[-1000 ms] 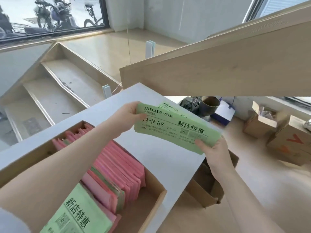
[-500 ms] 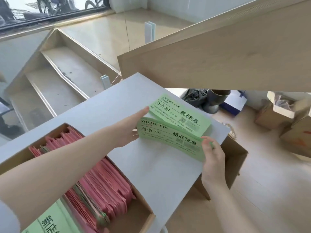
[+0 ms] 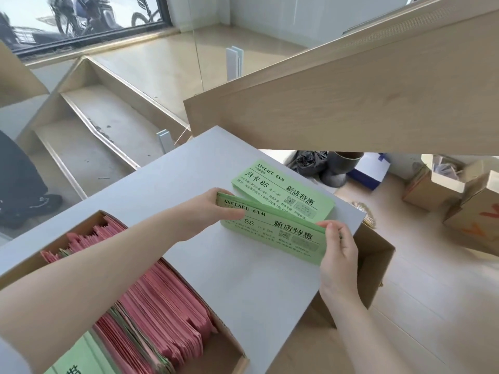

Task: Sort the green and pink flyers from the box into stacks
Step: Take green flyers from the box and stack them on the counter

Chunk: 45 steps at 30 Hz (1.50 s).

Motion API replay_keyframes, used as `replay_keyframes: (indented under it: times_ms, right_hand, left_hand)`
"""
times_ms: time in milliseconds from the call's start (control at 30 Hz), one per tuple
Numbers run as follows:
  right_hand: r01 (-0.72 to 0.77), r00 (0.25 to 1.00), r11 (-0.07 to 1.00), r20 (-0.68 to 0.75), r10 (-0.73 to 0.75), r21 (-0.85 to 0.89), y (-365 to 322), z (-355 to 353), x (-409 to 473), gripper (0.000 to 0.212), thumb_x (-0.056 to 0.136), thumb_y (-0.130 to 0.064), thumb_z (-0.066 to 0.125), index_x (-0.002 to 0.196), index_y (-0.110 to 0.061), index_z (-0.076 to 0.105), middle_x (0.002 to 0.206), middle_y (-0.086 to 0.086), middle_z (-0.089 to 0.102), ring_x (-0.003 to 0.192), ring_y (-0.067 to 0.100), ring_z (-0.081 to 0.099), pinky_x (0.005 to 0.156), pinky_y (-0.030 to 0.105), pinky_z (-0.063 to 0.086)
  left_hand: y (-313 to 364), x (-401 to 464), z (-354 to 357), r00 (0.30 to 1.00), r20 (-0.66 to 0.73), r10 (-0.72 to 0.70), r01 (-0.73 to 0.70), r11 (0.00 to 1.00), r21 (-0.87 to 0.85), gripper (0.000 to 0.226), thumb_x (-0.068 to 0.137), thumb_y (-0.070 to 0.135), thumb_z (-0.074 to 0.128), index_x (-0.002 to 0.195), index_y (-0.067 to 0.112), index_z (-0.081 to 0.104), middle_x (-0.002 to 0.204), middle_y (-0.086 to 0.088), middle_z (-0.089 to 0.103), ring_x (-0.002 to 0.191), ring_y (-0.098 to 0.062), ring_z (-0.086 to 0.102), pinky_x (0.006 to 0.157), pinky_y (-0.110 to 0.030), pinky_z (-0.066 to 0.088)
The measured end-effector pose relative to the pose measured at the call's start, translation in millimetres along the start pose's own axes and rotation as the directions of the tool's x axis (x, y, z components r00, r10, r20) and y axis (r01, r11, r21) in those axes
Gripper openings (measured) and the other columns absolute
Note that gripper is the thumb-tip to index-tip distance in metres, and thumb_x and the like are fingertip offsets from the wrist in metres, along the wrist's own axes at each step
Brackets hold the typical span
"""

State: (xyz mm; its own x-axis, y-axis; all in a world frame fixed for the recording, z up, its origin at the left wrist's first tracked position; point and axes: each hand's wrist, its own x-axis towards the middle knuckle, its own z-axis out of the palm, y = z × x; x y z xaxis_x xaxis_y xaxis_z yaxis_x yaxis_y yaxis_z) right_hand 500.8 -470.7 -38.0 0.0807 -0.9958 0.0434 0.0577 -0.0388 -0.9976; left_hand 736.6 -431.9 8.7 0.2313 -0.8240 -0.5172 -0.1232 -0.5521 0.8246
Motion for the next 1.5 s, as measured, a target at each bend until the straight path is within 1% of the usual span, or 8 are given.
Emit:
replay_keyframes:
  times_ms: [133, 300, 433, 667, 867, 1200, 1400, 1500]
  right_hand:
    - [-0.088, 0.974, 0.996, 0.208, 0.087, -0.007, 13.1, -12.3, -2.3, 0.042, 0.075, -0.032, 0.073, 0.109, -0.027, 0.050, 0.107, -0.009, 0.065, 0.100, 0.004, 0.062, 0.084, 0.024, 0.049]
    - [-0.038, 0.982, 0.992, 0.177, 0.059, -0.117, 9.4, -14.9, -8.1, 0.023, 0.088, 0.001, 0.058, 0.090, -0.021, 0.055, 0.086, -0.020, 0.070, 0.087, -0.005, 0.063, 0.082, 0.023, 0.047]
    - [0.004, 0.987, 0.998, 0.159, 0.006, -0.060, -0.7, -15.8, -10.9, 0.021, 0.086, 0.003, 0.058, 0.089, -0.017, 0.053, 0.083, -0.022, 0.070, 0.083, -0.007, 0.063, 0.074, 0.009, 0.047]
    - [-0.077, 0.992, 0.994, 0.101, 0.069, 0.083, -2.1, -1.8, -22.4, 0.007, 0.091, -0.023, 0.056, 0.087, -0.018, 0.060, 0.090, -0.007, 0.069, 0.080, 0.006, 0.064, 0.068, 0.017, 0.047]
    - [-0.038, 0.996, 0.999, -0.075, 0.038, 0.014, -3.3, 11.6, -18.3, 0.023, 0.096, -0.008, 0.045, 0.079, -0.016, 0.059, 0.075, -0.019, 0.061, 0.077, 0.000, 0.056, 0.070, 0.017, 0.042]
    - [-0.145, 0.979, 0.989, 0.142, 0.147, -0.022, 7.9, -3.8, -19.4, 0.033, 0.088, 0.001, 0.057, 0.103, -0.028, 0.054, 0.098, -0.012, 0.069, 0.093, 0.001, 0.064, 0.081, 0.021, 0.048]
    - [-0.015, 0.992, 0.997, 0.125, 0.024, -0.073, 7.2, -8.0, -19.6, 0.023, 0.092, 0.001, 0.051, 0.095, -0.021, 0.054, 0.090, -0.024, 0.069, 0.091, -0.004, 0.062, 0.078, 0.011, 0.047]
    - [-0.055, 0.983, 0.993, 0.169, 0.073, -0.107, 19.3, -4.8, -27.5, 0.028, 0.094, -0.002, 0.048, 0.105, -0.027, 0.053, 0.103, -0.024, 0.067, 0.104, -0.002, 0.060, 0.086, 0.015, 0.044]
  left_hand:
    - [1.4, 1.9, -4.3, 0.998, -0.057, -0.011, 0.011, 1.000, 0.007, 0.025, 0.085, -0.001, 0.061, 0.105, 0.012, 0.055, 0.099, -0.004, 0.063, 0.104, -0.021, 0.057, 0.087, -0.023, 0.048]
    - [4.8, -2.9, -5.1, 0.987, -0.141, 0.075, -0.060, 0.992, 0.109, 0.019, 0.086, 0.004, 0.061, 0.081, 0.021, 0.066, 0.094, -0.003, 0.069, 0.096, -0.021, 0.064, 0.098, -0.037, 0.049]
    - [15.8, -16.5, -10.6, 0.970, -0.159, 0.182, -0.181, 0.983, 0.022, 0.014, 0.088, 0.004, 0.058, 0.096, 0.014, 0.065, 0.104, -0.014, 0.068, 0.097, -0.020, 0.059, 0.104, -0.043, 0.040]
    - [-5.0, -12.2, 5.0, 0.985, -0.152, -0.087, 0.046, 0.966, -0.253, 0.057, 0.086, 0.032, 0.063, 0.136, 0.017, 0.039, 0.126, -0.002, 0.050, 0.126, -0.019, 0.043, 0.113, -0.035, 0.029]
    - [0.9, -10.8, 10.7, 0.985, -0.157, -0.074, 0.024, 0.954, -0.300, 0.006, 0.094, 0.013, 0.051, 0.090, 0.016, 0.055, 0.085, 0.000, 0.058, 0.087, -0.013, 0.053, 0.105, -0.032, 0.038]
    - [-9.7, -5.3, -0.7, 0.999, 0.048, 0.017, -0.015, 0.999, -0.035, 0.035, 0.075, 0.008, 0.067, 0.110, 0.011, 0.061, 0.112, -0.003, 0.068, 0.113, -0.018, 0.059, 0.105, -0.036, 0.039]
    - [-3.6, -5.2, 2.4, 0.957, -0.240, 0.162, -0.128, 0.980, 0.151, 0.009, 0.092, 0.012, 0.052, 0.091, 0.019, 0.057, 0.084, 0.001, 0.062, 0.070, -0.016, 0.050, 0.054, -0.023, 0.045]
    - [-9.8, -1.8, 6.9, 0.996, -0.085, -0.035, 0.048, 0.987, 0.154, 0.024, 0.096, 0.011, 0.044, 0.115, 0.016, 0.057, 0.117, -0.005, 0.062, 0.096, -0.020, 0.053, 0.088, -0.036, 0.047]
